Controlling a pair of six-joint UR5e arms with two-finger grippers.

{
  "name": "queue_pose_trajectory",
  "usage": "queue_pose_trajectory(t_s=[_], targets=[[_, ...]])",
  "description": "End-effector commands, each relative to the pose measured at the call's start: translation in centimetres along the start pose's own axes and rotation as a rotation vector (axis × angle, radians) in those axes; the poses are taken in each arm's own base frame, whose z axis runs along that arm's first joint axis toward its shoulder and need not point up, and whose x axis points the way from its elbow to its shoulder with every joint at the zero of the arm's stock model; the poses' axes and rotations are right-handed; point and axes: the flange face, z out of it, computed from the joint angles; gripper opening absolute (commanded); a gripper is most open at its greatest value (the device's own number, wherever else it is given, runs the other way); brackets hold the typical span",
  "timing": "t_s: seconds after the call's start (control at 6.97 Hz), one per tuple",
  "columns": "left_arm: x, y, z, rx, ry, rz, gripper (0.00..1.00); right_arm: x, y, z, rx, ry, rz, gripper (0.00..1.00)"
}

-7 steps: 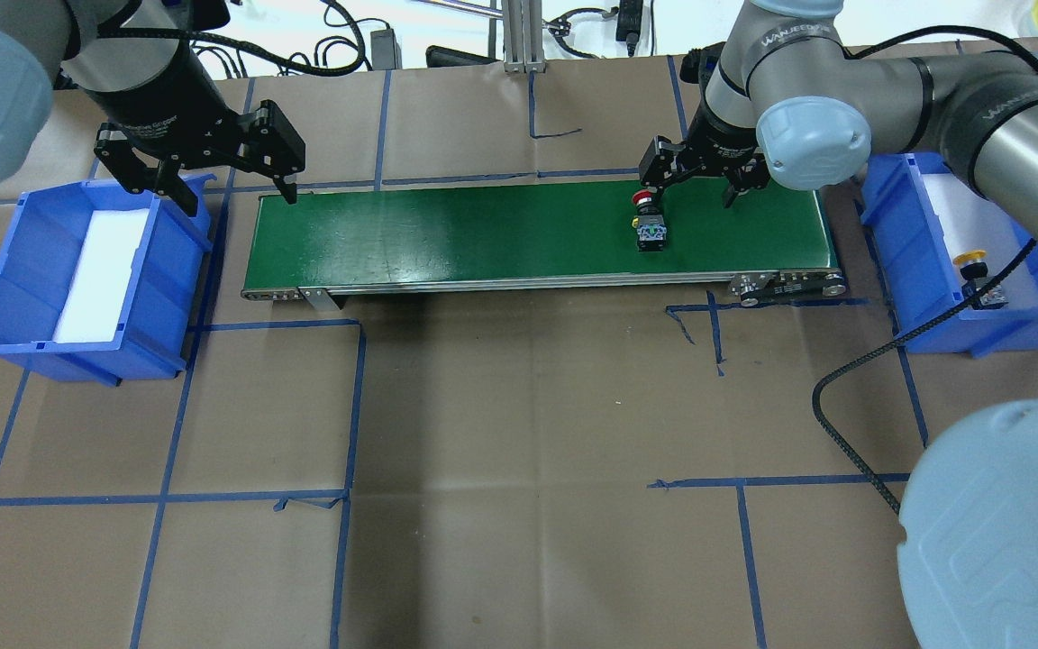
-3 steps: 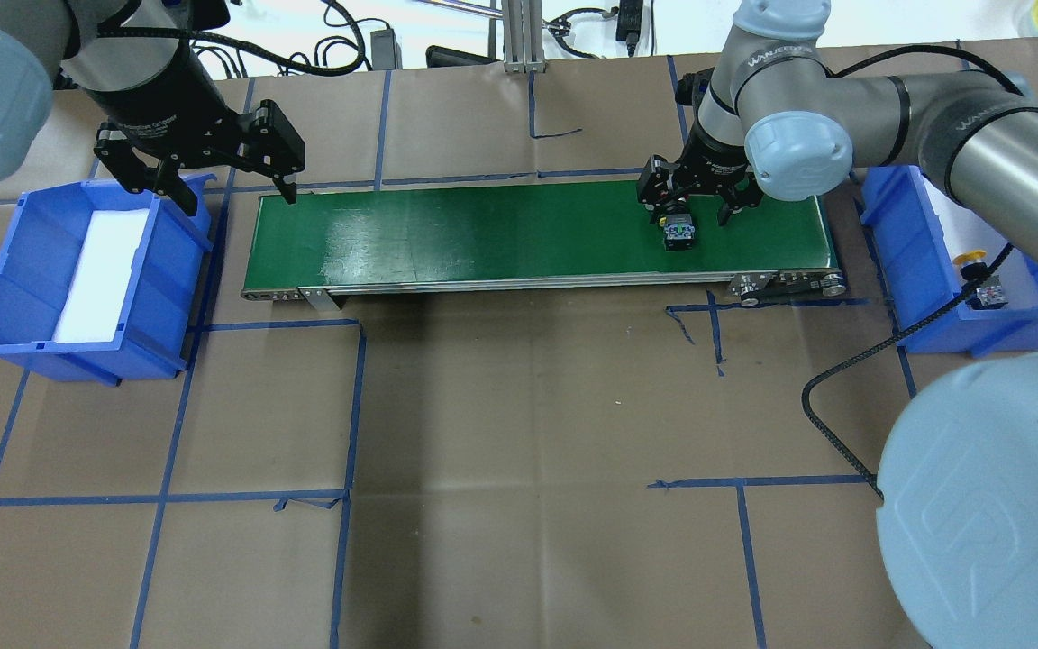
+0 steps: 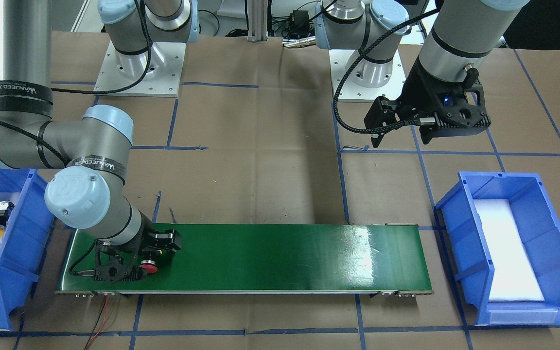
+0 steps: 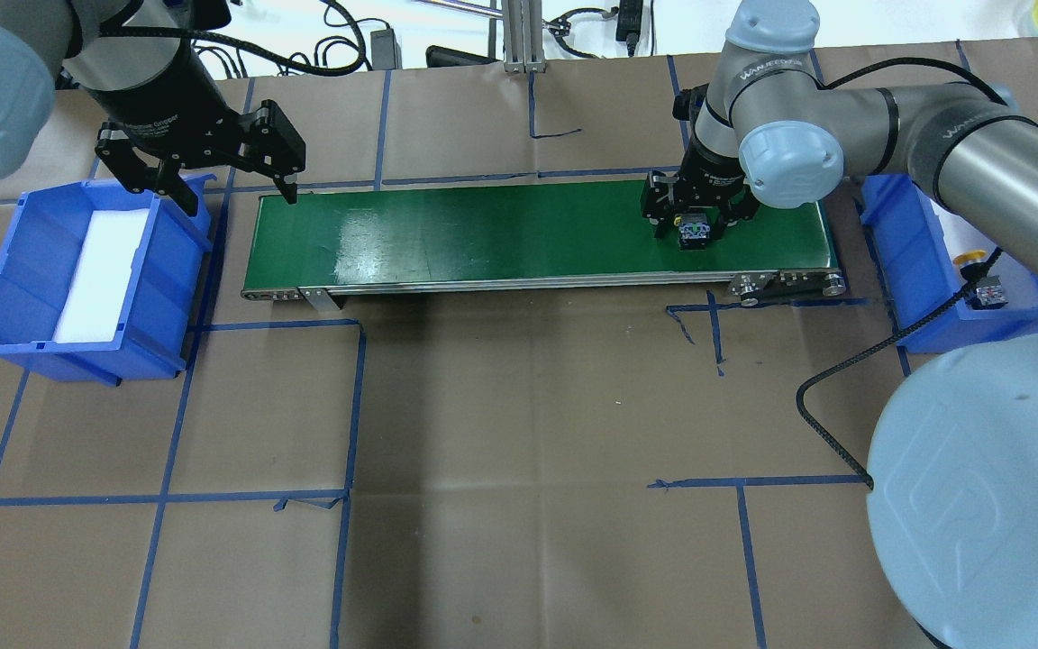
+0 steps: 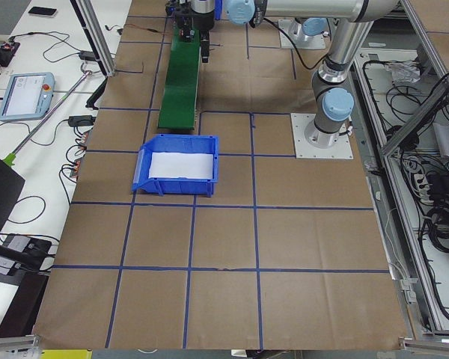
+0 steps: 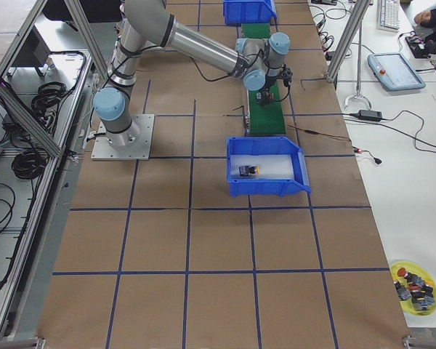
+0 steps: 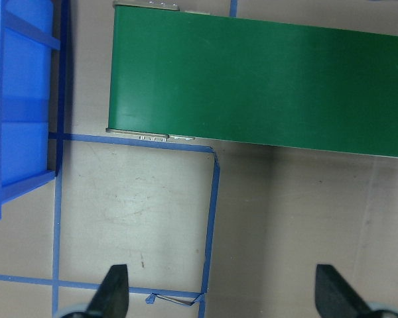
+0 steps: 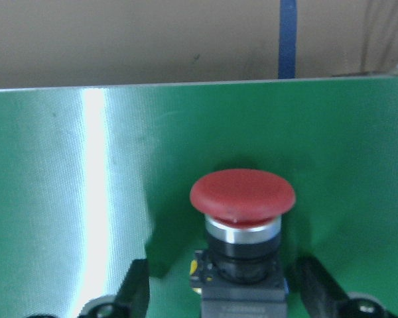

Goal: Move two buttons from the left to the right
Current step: 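Carry the red button with the right gripper to its bin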

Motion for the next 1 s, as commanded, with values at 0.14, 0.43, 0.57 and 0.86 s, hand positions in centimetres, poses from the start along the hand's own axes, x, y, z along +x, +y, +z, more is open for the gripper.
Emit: queue_pose_trajectory(t_s=[0.14,0.43,0.57,0.86], targets=[[0.1,0.1,0.3,-0.009,0.0,0.001,1.0,2.7,-0.4,-3.3,0.055,0.074,0.034,0.04],[0.0,0.2,0.4,-0.01,0.0,0.003,1.0,9.3,0.3,-9.4,0.13,0.07,0.129,0.04],[0.1,0.0,0.7,-0.018,0.001,0.004,1.0,14.9,1.0,-12.7,0.155,0.065,0.14,0.04],[0.1,-0.3,0.5,-0.029,-0.001,0.044,1.0,22.4,0.3,-18.0,0.228,0.119,-0.009,0.04]])
